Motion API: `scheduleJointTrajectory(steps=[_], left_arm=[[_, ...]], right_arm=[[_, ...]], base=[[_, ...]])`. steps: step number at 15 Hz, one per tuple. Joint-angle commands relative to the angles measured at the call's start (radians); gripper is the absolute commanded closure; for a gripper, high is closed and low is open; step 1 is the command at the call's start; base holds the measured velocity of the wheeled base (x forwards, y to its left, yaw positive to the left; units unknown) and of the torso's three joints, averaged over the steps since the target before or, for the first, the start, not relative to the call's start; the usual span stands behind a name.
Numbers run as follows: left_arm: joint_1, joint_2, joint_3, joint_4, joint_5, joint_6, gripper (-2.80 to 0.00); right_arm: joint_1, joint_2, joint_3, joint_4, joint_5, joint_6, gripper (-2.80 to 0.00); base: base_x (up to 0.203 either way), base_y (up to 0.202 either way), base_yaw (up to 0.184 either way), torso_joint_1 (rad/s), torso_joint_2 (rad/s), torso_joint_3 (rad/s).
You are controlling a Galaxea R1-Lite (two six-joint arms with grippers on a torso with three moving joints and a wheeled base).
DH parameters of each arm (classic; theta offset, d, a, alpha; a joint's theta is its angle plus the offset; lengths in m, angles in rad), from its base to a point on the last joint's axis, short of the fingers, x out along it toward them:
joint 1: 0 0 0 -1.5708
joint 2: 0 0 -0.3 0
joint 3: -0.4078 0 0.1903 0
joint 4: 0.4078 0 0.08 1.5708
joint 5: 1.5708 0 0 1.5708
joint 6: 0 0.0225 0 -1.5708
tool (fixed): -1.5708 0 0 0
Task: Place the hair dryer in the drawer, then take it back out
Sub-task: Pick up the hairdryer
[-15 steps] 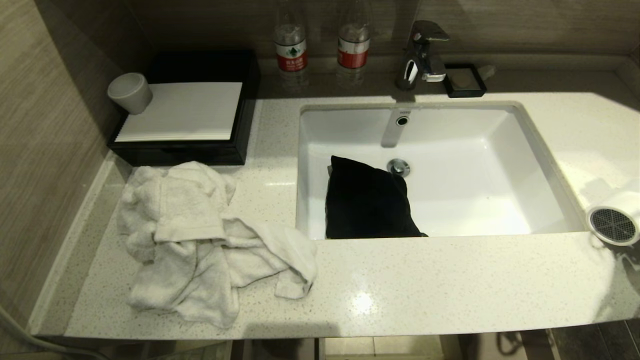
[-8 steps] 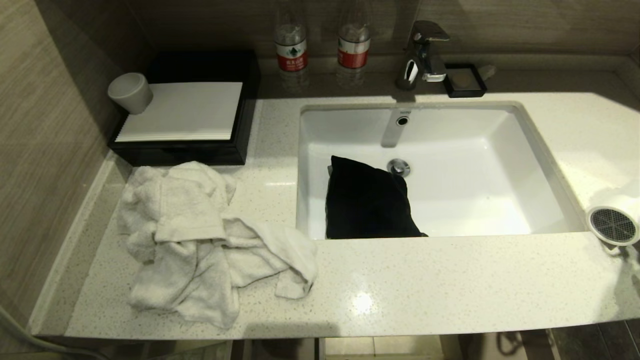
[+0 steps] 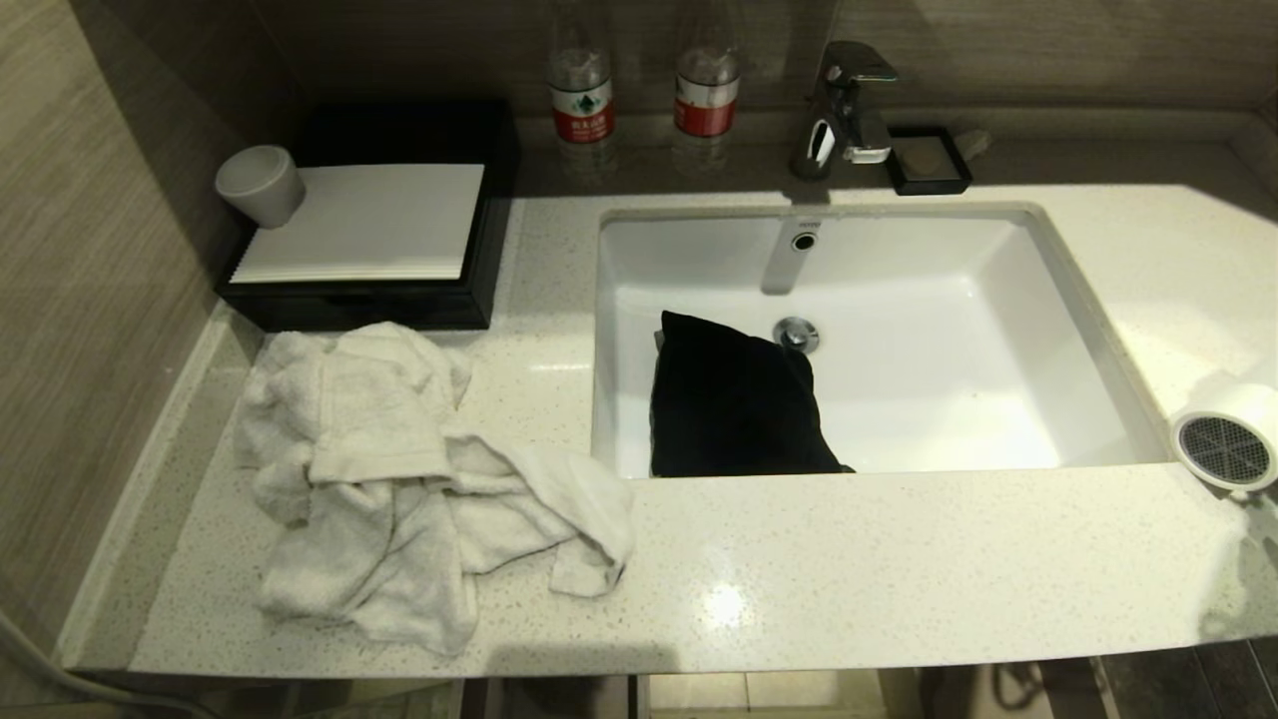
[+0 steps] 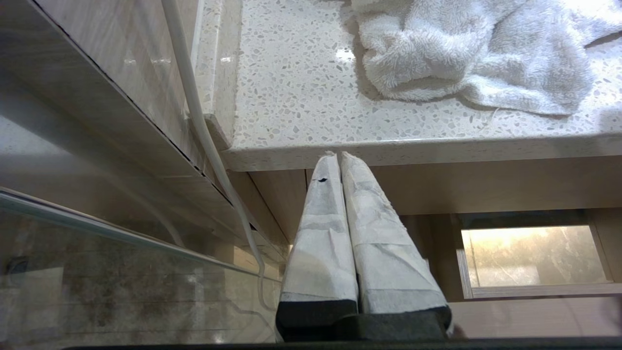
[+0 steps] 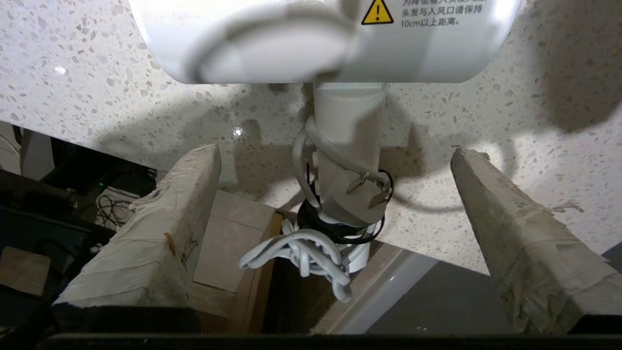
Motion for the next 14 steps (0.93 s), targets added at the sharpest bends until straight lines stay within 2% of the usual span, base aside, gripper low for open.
scheduleJointTrajectory(steps=[1, 9, 14], left_arm=[[0.000, 0.000, 0.000, 0.000, 0.000, -0.001, 0.00], [0.000, 0.000, 0.000, 0.000, 0.000, -0.001, 0.00], [0.000, 0.000, 0.002, 0.000, 0.000, -0.001, 0.00]], right_arm=[[0.001, 0.033, -0.017, 0.014, -0.001, -0.038, -2.80], [0.026, 0.088, -0.022, 0.015, -0.005, -0.057, -2.80], [0.062, 0.101, -0.014, -0.006, -0.042, -0.058, -2.80]], base=[[0.000, 0.000, 0.000, 0.000, 0.00, 0.000], [0.000, 0.000, 0.000, 0.000, 0.00, 0.000], [0.000, 0.000, 0.000, 0.000, 0.00, 0.000]])
